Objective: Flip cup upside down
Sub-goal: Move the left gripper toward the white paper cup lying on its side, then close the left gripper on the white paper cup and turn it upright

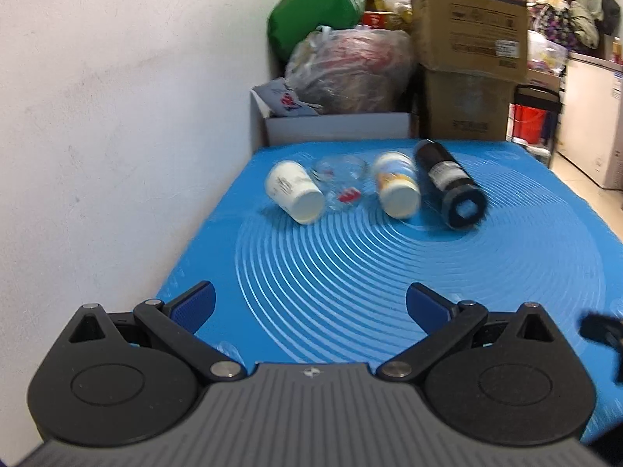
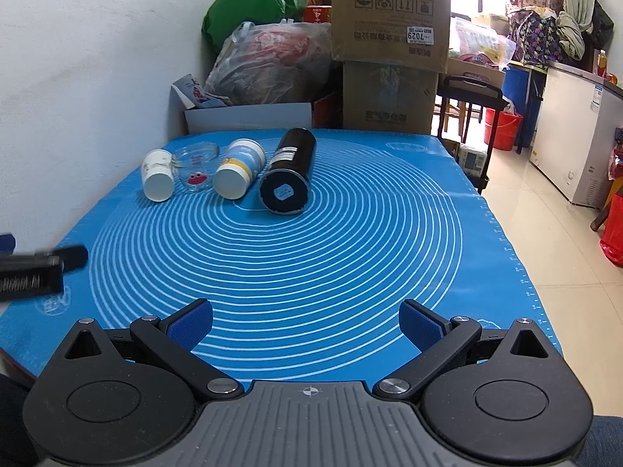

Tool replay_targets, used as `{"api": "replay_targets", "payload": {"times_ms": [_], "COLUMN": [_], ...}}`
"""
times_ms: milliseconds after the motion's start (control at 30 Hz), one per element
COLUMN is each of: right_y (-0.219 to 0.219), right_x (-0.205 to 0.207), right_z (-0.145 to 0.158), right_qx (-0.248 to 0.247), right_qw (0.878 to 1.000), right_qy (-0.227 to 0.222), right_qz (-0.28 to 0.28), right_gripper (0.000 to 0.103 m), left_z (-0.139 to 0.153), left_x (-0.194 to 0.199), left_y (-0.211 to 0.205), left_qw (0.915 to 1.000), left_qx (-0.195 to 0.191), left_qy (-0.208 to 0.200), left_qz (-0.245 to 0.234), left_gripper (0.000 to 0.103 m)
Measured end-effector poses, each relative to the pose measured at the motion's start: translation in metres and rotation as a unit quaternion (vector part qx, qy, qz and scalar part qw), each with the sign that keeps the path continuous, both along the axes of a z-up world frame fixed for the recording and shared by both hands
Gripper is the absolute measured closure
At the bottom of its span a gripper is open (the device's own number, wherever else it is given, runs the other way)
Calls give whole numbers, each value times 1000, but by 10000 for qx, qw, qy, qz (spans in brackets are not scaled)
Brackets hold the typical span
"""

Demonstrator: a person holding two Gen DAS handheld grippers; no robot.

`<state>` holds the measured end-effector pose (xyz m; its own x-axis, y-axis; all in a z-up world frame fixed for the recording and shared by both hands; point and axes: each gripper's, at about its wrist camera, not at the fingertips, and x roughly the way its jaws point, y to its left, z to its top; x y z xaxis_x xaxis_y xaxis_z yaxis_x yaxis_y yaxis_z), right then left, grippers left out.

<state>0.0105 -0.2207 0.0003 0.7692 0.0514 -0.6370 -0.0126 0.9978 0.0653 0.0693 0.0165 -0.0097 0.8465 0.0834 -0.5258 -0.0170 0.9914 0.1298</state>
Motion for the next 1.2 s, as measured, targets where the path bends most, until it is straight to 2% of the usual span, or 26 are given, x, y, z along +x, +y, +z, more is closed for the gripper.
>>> {"api": "replay_targets", "payload": {"times_ms": [167, 300, 467, 567, 900, 933, 967, 1033, 1067, 1100, 1200], "right_y": [-2, -4, -13, -19, -32, -33, -34, -35, -36, -36, -37], "right_x": [15, 26, 40, 47, 59, 59, 59, 60, 60, 61, 60], "right_z": [-7, -15, -25, -30, -41, -41, -42, -42, -42, -42, -42], "right_qx": [19, 17, 28, 44, 140, 148, 151, 168, 180, 189, 180], "right_qw": [10000, 9999, 9994, 9989, 9979, 9979, 9978, 9977, 9976, 9975, 9976], "right_qy": [54, 133, 254, 314, 459, 459, 460, 459, 461, 464, 450], "right_qz": [-38, -96, -247, -332, -438, -443, -448, -473, -484, -491, -498], "right_gripper": [0, 0, 0, 0, 0, 0, 0, 0, 0, 0, 0], "left_z": [8, 2, -14, -21, -42, -43, -45, -49, -51, -53, -54], "left_x": [66, 133, 197, 218, 267, 269, 271, 277, 280, 282, 280], "left_y": [14, 22, 28, 33, 45, 45, 45, 46, 48, 50, 50], "left_qw": [9997, 9992, 9974, 9958, 9894, 9888, 9883, 9848, 9823, 9806, 9806], "left_qx": [-68, -111, -180, -348, -566, -549, -553, -625, -727, -822, -835], "left_qy": [-36, 254, 565, 688, 1159, 1211, 1258, 1469, 1582, 1657, 1668], "left_qz": [229, 298, 400, 490, 667, 682, 668, 688, 687, 650, 603], "left_gripper": [0, 0, 0, 0, 1, 7, 17, 29, 44, 48, 48]}}
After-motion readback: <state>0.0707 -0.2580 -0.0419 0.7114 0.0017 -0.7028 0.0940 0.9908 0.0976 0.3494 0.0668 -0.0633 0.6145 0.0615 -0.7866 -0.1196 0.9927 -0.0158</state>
